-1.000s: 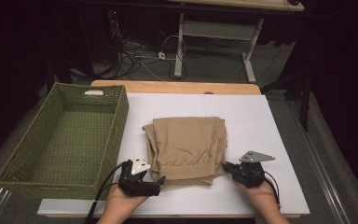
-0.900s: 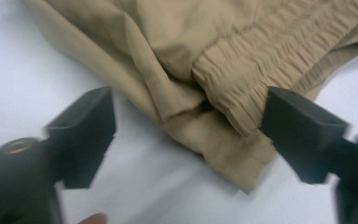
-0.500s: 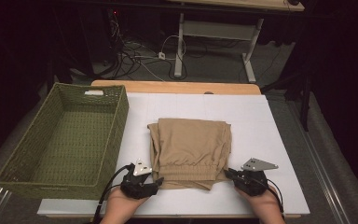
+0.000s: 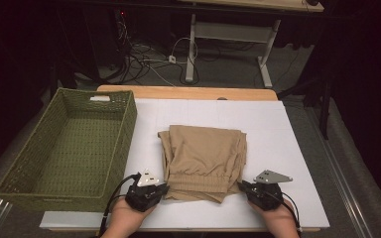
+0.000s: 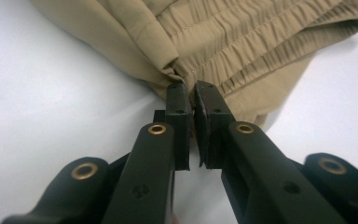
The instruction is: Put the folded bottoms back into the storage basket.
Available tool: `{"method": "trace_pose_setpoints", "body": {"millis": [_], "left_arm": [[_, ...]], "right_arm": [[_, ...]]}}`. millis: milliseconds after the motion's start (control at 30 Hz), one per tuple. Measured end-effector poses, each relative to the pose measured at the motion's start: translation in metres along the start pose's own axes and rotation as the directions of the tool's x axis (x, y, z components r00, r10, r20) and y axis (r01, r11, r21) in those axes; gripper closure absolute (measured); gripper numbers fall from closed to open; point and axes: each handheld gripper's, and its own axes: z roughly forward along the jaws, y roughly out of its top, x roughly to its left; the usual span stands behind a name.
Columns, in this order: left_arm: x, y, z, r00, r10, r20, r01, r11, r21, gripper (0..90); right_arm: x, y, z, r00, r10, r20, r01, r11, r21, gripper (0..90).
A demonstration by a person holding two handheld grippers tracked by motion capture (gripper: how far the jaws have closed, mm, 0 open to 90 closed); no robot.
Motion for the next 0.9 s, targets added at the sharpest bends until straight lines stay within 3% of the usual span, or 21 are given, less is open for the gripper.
{"method": "trace_pose_setpoints", "body": {"millis": [167, 267, 333, 600, 700, 800, 900], "left_arm": [[-0.005, -0.004, -0.013, 0.9996, 0.025, 0.011, -0.025, 0.9997, -0.005, 82.7], [-0.010, -0.006, -0.016, 0.9992, 0.037, 0.016, -0.037, 0.9993, 0.001, 82.7], [-0.014, -0.008, -0.018, 0.9990, 0.044, 0.007, -0.044, 0.9990, 0.010, 82.6], [-0.018, -0.017, -0.034, 0.9999, 0.015, -0.005, -0.015, 0.9999, 0.004, 82.5], [-0.017, -0.019, -0.040, 0.9998, -0.002, -0.020, 0.001, 0.9994, -0.036, 81.1], [-0.015, -0.023, -0.045, 0.9993, -0.024, -0.029, 0.021, 0.9952, -0.096, 61.5], [-0.016, -0.027, -0.047, 0.9983, -0.013, -0.056, 0.005, 0.9893, -0.146, 46.3]], "right_arm": [[0.008, 0.007, -0.008, 0.9989, -0.043, -0.018, 0.044, 0.9985, 0.031, 84.7], [0.014, 0.006, -0.016, 0.9967, -0.079, -0.017, 0.079, 0.9965, 0.025, 84.6], [0.017, 0.003, -0.020, 0.9967, -0.079, -0.021, 0.079, 0.9968, 0.014, 84.6], [0.026, -0.013, -0.025, 0.9937, -0.086, -0.072, 0.085, 0.9963, -0.017, 82.1], [0.025, -0.011, -0.027, 0.9939, -0.073, -0.082, 0.069, 0.9963, -0.051, 67.1], [0.023, -0.006, -0.031, 0.9918, -0.064, -0.110, 0.049, 0.9902, -0.131, 48.4], [0.018, -0.001, -0.032, 0.9943, -0.072, -0.079, 0.054, 0.9763, -0.210, 31.4]]}}
